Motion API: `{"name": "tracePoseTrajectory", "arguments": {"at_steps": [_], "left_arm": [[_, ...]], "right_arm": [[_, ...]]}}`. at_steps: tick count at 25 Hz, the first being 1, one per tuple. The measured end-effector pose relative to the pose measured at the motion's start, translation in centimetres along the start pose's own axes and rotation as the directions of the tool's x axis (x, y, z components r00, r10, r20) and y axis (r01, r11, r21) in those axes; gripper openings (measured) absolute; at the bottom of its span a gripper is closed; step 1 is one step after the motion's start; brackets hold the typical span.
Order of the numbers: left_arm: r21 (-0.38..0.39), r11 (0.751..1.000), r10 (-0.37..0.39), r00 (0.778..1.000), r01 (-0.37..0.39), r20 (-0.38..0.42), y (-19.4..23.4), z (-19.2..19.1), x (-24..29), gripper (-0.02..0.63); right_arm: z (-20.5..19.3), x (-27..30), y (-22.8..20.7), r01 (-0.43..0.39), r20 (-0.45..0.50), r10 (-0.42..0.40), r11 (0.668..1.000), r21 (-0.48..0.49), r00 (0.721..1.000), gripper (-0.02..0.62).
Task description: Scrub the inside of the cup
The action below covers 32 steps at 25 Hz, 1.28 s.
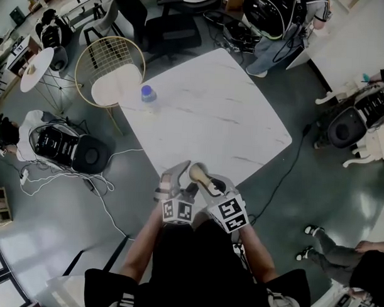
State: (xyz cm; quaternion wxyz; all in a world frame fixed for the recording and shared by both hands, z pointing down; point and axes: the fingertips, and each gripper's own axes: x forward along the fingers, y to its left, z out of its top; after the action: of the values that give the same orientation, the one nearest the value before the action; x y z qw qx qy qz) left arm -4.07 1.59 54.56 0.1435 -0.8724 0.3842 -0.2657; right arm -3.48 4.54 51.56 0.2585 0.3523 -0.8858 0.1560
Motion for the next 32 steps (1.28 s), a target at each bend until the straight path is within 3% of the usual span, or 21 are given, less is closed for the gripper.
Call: {"name": "tracePoseTrajectory", "arguments": {"at_steps": [32], "left_arm": [[-0.004,1.0,-0.022,1.0,0.022,-0.001,-0.5,1.2,0.3,0.313]], "right_arm": [[-0.4,-1.0,-1.6,-0.001,-0.03,0.002,1.0,0.026,1.0,0.107]]}}
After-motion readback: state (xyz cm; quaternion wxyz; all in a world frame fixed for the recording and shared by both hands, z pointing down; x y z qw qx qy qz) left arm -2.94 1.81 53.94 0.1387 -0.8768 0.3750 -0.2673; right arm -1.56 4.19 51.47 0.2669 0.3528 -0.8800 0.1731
